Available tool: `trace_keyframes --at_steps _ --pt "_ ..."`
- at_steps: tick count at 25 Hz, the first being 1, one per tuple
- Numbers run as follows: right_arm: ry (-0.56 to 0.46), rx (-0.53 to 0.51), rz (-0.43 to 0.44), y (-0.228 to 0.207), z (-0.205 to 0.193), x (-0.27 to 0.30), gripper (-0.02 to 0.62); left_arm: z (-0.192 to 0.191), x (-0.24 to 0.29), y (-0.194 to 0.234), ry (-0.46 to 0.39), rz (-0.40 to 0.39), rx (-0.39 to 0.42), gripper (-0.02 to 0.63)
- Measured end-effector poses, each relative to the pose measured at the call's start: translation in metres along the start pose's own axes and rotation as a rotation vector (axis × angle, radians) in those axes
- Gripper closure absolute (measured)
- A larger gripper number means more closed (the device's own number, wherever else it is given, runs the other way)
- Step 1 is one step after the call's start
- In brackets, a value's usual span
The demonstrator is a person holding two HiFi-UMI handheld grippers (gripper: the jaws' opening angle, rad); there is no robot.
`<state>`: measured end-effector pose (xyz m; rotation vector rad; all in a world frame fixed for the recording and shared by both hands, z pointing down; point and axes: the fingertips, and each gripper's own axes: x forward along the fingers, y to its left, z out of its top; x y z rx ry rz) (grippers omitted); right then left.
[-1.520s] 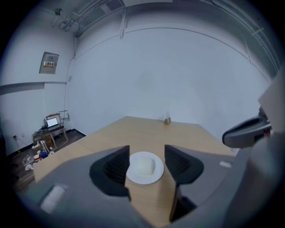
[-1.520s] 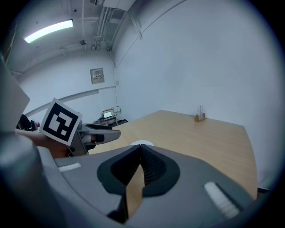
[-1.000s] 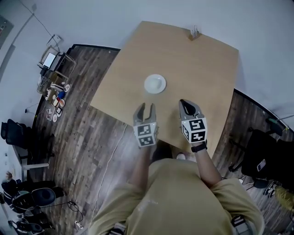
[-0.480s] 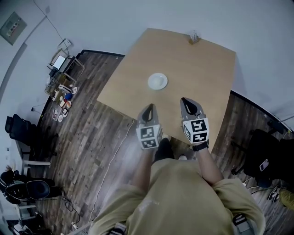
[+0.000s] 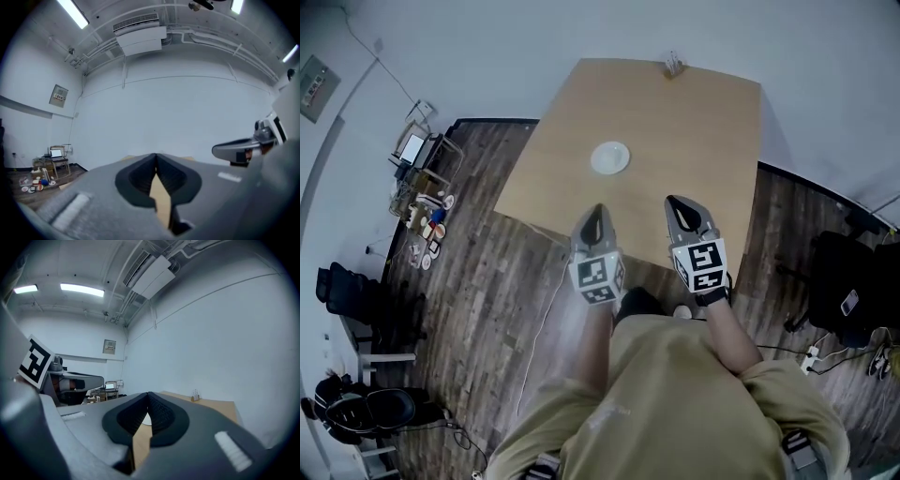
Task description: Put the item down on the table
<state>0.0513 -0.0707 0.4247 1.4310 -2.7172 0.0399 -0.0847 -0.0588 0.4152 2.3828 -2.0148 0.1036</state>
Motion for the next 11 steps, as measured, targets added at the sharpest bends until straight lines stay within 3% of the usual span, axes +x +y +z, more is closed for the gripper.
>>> trace_keyframes --at_steps 7,11 --pt "-0.018 -0.01 -0.09 0.009 0.023 0.012 0.589 0.015 0.008 0.006 -0.018 -0.107 0.023 0.604" --pt "-0.038 0.011 -0.082 0.033 0.039 0.028 0.589 0.03 0.003 0.026 -0.033 -0.138 0.056 0.604"
